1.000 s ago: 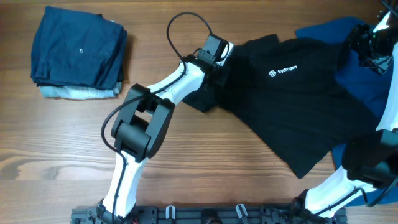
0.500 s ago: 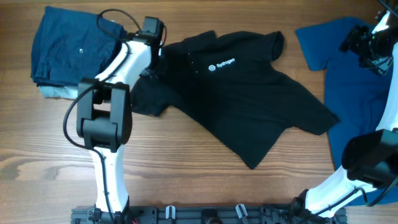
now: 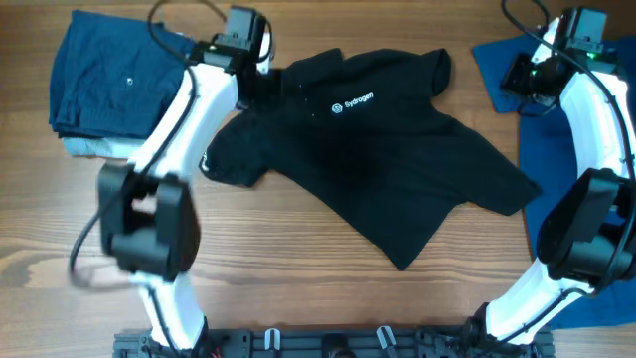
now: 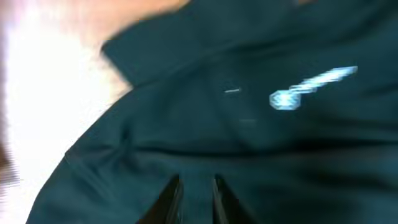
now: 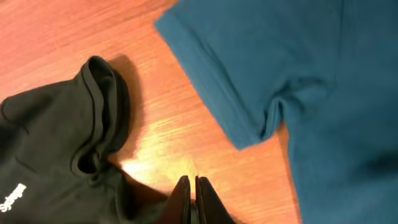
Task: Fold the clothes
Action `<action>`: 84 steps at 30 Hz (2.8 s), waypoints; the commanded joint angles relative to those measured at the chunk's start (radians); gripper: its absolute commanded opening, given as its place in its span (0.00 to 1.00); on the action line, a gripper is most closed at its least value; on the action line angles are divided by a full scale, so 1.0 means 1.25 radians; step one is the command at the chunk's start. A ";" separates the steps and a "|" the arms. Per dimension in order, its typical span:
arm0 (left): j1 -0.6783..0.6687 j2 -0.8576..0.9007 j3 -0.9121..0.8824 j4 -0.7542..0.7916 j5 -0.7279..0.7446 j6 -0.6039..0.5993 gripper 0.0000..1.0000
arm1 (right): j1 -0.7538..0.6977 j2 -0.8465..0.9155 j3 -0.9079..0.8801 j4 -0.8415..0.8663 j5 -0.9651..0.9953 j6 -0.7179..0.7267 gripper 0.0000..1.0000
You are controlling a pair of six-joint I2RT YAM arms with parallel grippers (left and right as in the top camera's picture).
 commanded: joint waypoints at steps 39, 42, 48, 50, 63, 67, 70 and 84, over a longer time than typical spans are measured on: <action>-0.001 0.116 0.007 0.350 -0.136 0.089 0.04 | -0.135 -0.196 0.188 -0.321 -0.156 0.015 1.00; 0.025 0.144 0.007 0.325 -0.080 0.089 0.04 | -0.135 -0.196 0.188 -0.316 -0.156 0.014 0.99; 0.034 0.202 0.007 0.356 0.017 0.089 0.04 | -0.135 -0.196 0.188 -0.315 -0.156 0.014 1.00; 0.032 0.213 0.007 0.348 0.047 0.089 0.04 | -0.135 -0.196 0.188 -0.315 -0.156 0.014 0.99; 0.004 0.215 0.006 0.216 0.062 0.086 0.11 | -0.135 -0.196 0.188 -0.315 -0.156 0.014 1.00; 0.003 0.240 0.005 0.260 0.053 0.086 0.05 | -0.135 -0.196 0.188 -0.315 -0.156 0.014 1.00; 0.003 0.287 0.005 0.280 -0.023 0.086 0.04 | -0.135 -0.196 0.188 -0.315 -0.156 0.014 0.99; 0.092 0.220 0.009 0.359 -0.123 -0.246 0.04 | -0.135 -0.196 0.188 -0.315 -0.156 0.014 1.00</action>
